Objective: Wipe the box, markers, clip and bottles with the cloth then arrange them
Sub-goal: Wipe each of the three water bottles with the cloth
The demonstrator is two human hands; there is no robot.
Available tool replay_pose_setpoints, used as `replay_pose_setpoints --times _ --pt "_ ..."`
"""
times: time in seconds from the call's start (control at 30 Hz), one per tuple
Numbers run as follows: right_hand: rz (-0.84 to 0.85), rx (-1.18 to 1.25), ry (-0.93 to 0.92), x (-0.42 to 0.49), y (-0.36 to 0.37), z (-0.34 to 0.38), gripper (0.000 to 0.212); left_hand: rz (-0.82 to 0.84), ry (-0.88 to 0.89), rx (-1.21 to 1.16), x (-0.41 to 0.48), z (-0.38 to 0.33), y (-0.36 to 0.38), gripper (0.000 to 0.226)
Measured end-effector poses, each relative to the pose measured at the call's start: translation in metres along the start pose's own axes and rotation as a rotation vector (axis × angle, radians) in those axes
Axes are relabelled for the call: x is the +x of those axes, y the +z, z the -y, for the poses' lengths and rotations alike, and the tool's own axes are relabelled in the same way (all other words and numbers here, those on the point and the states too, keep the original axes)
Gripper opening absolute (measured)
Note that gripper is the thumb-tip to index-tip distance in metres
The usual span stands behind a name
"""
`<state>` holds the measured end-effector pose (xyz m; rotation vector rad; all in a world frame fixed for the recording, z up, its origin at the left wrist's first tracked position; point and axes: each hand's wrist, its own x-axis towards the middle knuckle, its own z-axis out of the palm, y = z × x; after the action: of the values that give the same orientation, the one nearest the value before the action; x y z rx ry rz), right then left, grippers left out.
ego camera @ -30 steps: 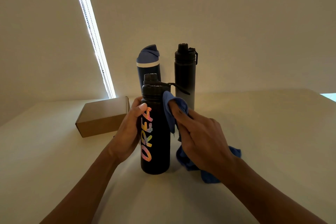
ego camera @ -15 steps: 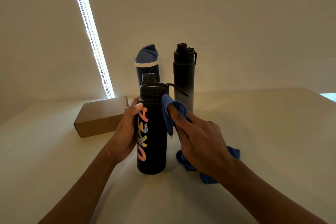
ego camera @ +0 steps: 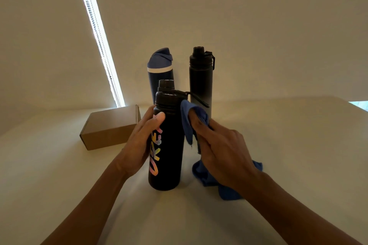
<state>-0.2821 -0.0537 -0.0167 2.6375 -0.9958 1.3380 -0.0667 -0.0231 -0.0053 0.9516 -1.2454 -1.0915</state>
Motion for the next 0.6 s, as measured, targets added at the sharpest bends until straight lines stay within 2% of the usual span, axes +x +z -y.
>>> replay_pose_setpoints --times 0.07,0.17,0.2,0.27,0.33,0.4,0.5,0.6 --pt "-0.007 0.020 0.019 0.007 0.000 0.002 0.037 0.000 0.010 0.021 0.000 -0.001 0.000 0.053" --pt "0.172 0.005 0.105 0.004 0.003 0.007 0.071 -0.002 0.033 0.011 0.000 0.000 -0.002 0.049" --pt "0.189 -0.008 0.088 0.000 0.005 0.008 0.074 -0.006 0.036 0.011 0.000 0.000 -0.003 0.048" --pt "0.145 0.024 0.097 -0.005 0.005 0.006 0.066 -0.013 0.032 0.022 -0.001 -0.002 -0.003 0.047" --pt "0.088 0.146 0.191 -0.001 -0.001 0.007 0.061 -0.009 0.025 0.027 0.000 -0.003 -0.002 0.045" --pt "0.018 0.244 0.208 0.007 -0.002 0.009 0.055 -0.014 0.016 0.054 -0.001 -0.002 -0.003 0.049" --pt "0.101 0.352 0.283 0.006 0.003 0.009 0.033 -0.007 0.034 0.083 -0.001 -0.001 -0.006 0.050" --pt "0.145 0.433 0.378 0.002 0.001 0.003 0.025 0.015 0.061 0.108 -0.003 -0.006 -0.003 0.046"
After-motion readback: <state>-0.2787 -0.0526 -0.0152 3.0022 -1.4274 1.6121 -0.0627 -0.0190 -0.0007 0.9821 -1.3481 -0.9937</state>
